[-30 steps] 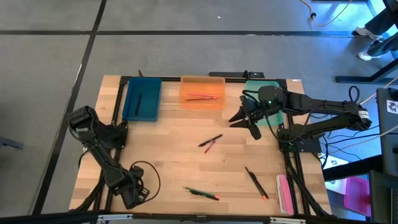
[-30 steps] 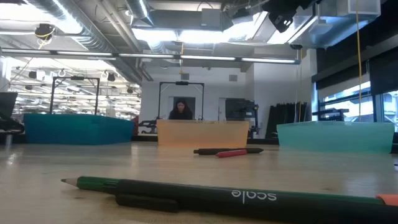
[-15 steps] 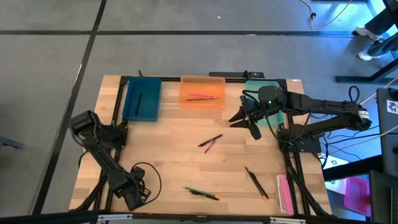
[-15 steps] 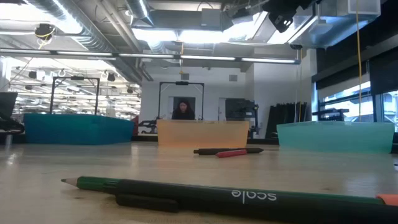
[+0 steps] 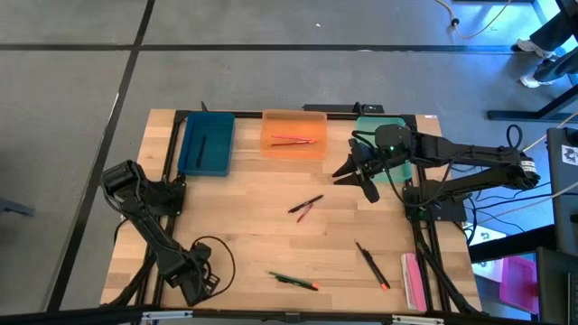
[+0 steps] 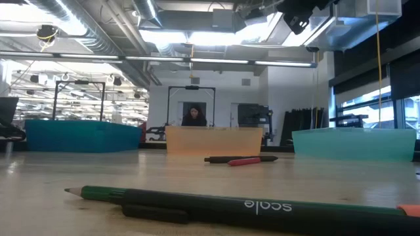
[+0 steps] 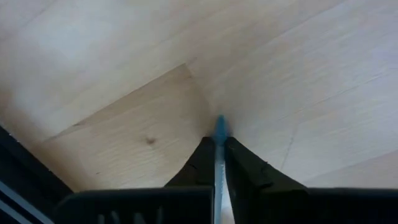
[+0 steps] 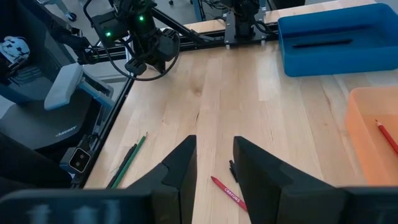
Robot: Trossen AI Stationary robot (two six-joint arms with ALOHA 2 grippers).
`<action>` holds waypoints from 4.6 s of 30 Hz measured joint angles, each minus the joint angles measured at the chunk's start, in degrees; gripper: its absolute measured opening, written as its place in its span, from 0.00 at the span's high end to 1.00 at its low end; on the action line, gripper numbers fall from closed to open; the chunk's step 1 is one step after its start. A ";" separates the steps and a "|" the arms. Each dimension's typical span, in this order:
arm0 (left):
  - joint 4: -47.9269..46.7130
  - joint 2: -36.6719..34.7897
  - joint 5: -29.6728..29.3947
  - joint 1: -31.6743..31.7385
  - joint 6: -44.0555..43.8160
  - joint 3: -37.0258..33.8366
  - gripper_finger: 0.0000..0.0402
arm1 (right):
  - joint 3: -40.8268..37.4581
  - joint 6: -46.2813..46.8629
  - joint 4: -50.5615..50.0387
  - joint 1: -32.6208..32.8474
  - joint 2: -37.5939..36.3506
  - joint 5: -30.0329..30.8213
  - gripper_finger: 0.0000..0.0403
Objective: Sort crayons/erasers/pens/pencils in bins
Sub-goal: Put the gray crayon into the blue bin
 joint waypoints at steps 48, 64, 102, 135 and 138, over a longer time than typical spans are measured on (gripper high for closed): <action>8.46 -27.52 -31.83 37.77 70.35 -0.18 1.00 | -0.02 2.88 10.09 -0.02 6.97 1.51 0.73; 36.00 -27.61 -29.07 51.32 101.88 -0.17 1.00 | -0.04 1.46 24.17 -0.02 22.17 -0.79 0.72; 40.13 -27.61 -25.16 54.01 105.63 -0.17 1.00 | 0.00 -1.43 48.23 -1.62 34.62 1.51 0.73; 40.28 -27.61 -25.79 54.01 107.01 -0.17 0.97 | 0.00 -3.29 49.17 -1.66 34.62 0.32 0.93; 40.35 -27.61 -26.29 54.01 107.02 -0.17 0.93 | 0.00 -3.28 49.23 -1.66 34.60 0.22 0.93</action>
